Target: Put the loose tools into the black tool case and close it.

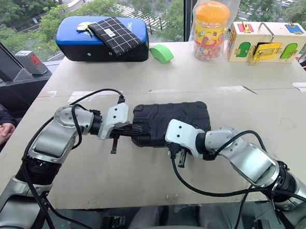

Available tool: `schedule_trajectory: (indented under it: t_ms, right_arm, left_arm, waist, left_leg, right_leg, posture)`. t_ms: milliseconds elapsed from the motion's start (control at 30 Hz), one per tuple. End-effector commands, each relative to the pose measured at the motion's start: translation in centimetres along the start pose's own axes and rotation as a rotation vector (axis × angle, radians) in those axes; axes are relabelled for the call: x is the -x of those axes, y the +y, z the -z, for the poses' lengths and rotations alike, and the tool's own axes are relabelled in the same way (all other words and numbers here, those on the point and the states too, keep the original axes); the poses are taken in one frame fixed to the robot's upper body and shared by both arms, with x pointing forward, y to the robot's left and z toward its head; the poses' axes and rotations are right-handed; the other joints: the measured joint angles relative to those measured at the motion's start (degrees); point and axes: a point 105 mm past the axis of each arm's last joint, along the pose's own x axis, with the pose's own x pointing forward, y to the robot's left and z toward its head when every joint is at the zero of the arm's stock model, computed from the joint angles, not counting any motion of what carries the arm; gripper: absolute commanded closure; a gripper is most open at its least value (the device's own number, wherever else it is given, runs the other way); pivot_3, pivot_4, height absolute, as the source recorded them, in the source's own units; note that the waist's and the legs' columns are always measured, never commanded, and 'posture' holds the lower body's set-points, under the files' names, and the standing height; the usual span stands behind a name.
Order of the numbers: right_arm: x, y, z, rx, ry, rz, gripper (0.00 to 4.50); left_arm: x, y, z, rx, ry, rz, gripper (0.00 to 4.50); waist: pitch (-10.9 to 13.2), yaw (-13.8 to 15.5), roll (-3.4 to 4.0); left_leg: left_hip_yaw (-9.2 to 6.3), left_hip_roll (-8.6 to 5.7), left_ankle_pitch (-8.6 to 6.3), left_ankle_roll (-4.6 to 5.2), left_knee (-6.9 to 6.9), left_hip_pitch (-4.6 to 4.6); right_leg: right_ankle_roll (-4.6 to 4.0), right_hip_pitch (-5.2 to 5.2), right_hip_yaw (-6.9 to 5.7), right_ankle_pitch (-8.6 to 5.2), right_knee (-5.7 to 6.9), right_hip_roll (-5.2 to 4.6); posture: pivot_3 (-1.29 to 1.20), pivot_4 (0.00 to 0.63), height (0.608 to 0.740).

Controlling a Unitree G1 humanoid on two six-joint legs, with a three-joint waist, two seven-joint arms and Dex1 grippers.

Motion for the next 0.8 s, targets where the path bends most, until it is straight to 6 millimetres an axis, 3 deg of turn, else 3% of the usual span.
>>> schedule_trajectory:
  t_ms: [33,167,467,600,800]
  right_arm:
    - [1.6,-1.7,-1.5,0.049,-0.038,0.084,4.48]
    - [2.0,-1.9,-2.2,0.003,-0.081,0.111,4.48]
    - [2.1,-1.6,-1.2,0.001,-0.039,0.134,4.48]
    - [2.8,2.0,-2.7,0.004,-0.138,-0.064,4.48]
    - [1.7,0.9,-0.4,0.043,-0.019,0.009,4.48]
  left_arm:
    - [-1.9,-2.6,5.4,0.124,0.182,0.091,4.50]
    - [-2.4,-2.8,6.1,0.099,0.214,0.088,4.50]
    - [-3.0,-2.5,5.6,0.131,0.184,0.071,4.50]
    - [-2.9,-2.3,5.6,0.125,0.188,0.064,4.50]
    - [-2.8,-2.3,5.4,0.128,0.187,0.062,4.50]
  waist:
    - [0.0,0.0,0.07]
    - [-0.4,0.1,0.28]
    - [-0.8,0.3,0.60]
    - [-0.8,0.5,0.61]
    - [-0.8,0.5,0.66]
  left_leg:
    - [0.00,0.00,0.00,0.00,0.00,0.01]
    - [0.00,0.00,0.00,0.00,-0.01,0.02]
    - [-0.07,-0.02,-0.01,0.01,-0.01,0.14]
    - [-0.14,-0.03,-0.01,0.01,-0.01,0.13]
    - [-0.15,-0.02,-0.01,0.01,-0.01,0.14]
  right_leg:
    - [0.00,0.02,0.00,0.00,0.00,-0.01]
    - [0.00,0.04,-0.01,-0.01,-0.01,-0.02]
    - [-0.01,0.28,-0.10,-0.05,-0.12,-0.04]
    - [0.02,0.32,-0.14,-0.05,-0.20,-0.03]
    - [0.17,0.33,-0.19,-0.22,-0.21,-0.05]
  posture:
    - [0.00,0.150,0.740]
    - [0.00,0.150,0.740]
    - [0.00,0.150,0.740]
    - [0.00,0.150,0.740]
    - [0.00,0.150,0.740]
